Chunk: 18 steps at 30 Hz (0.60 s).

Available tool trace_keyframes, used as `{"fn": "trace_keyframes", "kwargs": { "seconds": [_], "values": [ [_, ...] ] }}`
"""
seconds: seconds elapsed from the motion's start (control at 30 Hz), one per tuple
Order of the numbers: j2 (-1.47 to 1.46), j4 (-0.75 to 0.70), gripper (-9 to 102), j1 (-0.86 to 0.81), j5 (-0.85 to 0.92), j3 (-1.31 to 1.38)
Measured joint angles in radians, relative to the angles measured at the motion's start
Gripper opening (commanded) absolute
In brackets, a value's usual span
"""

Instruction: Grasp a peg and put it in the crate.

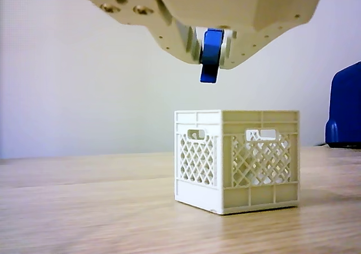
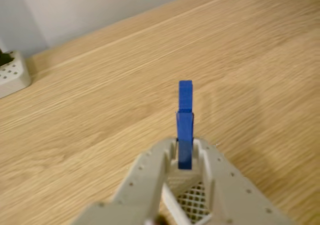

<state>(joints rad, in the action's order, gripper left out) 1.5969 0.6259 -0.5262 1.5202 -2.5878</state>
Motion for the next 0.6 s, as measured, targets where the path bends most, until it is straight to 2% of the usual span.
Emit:
{"fn": "trace_keyframes", "kwargs": {
  "seconds": [0.47,0.6],
  "values": [
    [0.0,-0.006,0,-0.011,0.0,0.0],
    [0.0,-0.006,7,-0.011,0.0,0.0]
  ]
}}
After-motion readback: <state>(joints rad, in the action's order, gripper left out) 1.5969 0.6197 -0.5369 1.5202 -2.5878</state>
